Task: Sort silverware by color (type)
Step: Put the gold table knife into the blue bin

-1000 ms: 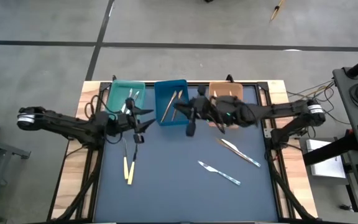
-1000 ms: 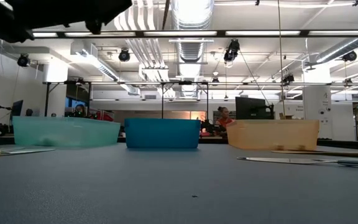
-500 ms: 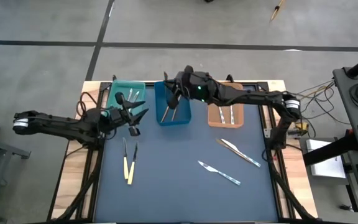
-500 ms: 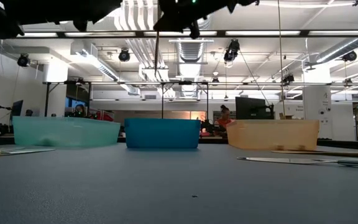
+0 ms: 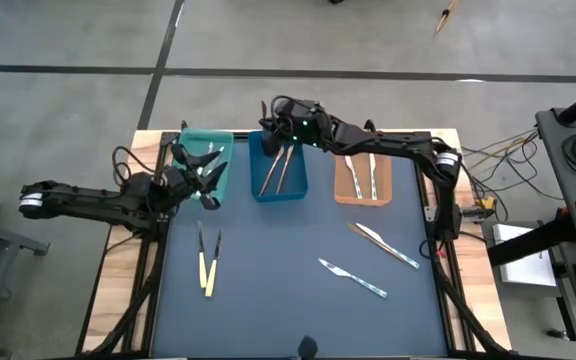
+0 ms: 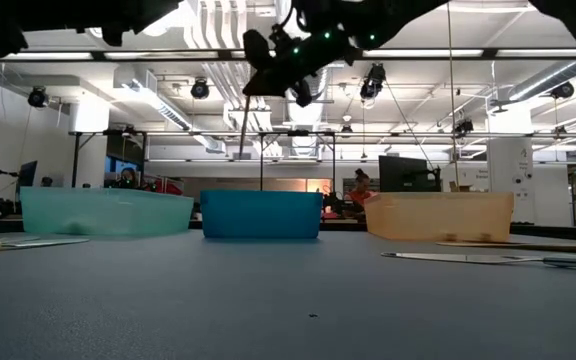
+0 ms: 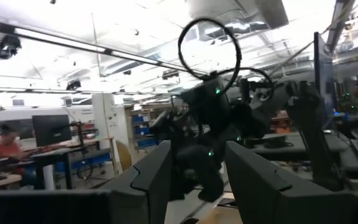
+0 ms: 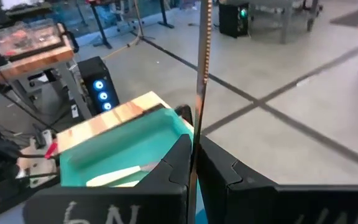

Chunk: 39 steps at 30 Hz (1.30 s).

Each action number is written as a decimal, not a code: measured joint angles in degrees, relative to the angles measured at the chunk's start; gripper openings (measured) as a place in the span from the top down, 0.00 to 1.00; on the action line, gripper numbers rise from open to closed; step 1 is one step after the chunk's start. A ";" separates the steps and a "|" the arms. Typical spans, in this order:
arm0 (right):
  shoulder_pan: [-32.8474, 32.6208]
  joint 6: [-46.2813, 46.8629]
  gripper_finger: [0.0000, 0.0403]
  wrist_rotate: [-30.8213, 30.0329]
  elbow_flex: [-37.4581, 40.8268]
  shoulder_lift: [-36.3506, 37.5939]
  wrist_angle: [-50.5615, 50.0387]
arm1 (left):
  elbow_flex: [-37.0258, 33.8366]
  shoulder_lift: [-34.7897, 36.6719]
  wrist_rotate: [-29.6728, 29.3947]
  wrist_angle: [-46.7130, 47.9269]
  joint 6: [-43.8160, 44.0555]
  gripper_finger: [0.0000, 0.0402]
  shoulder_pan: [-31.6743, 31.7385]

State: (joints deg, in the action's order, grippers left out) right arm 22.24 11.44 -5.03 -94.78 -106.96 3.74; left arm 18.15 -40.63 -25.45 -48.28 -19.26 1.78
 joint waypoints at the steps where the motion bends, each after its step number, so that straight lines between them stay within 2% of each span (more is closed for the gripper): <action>1: 0.34 0.92 0.98 0.49 -0.21 -0.41 -0.70 | 0.00 0.13 -0.10 0.21 0.26 0.67 0.00; 12: 2.69 9.99 0.98 5.52 -0.64 -5.27 -2.23 | 0.02 -0.23 -0.13 1.01 0.45 0.67 0.00; 24: 3.71 15.82 0.98 9.65 -0.63 -9.48 -2.11 | 0.02 -0.43 -0.13 2.04 0.23 0.67 0.00; 39: 3.60 19.65 0.98 10.01 -0.62 -11.48 -2.05 | 0.02 -0.58 -0.13 2.15 -0.03 0.67 0.00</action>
State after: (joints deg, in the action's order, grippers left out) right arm 25.84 31.09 4.99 -95.39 -118.44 1.69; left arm 18.17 -41.21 -25.58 -46.13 -19.29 1.78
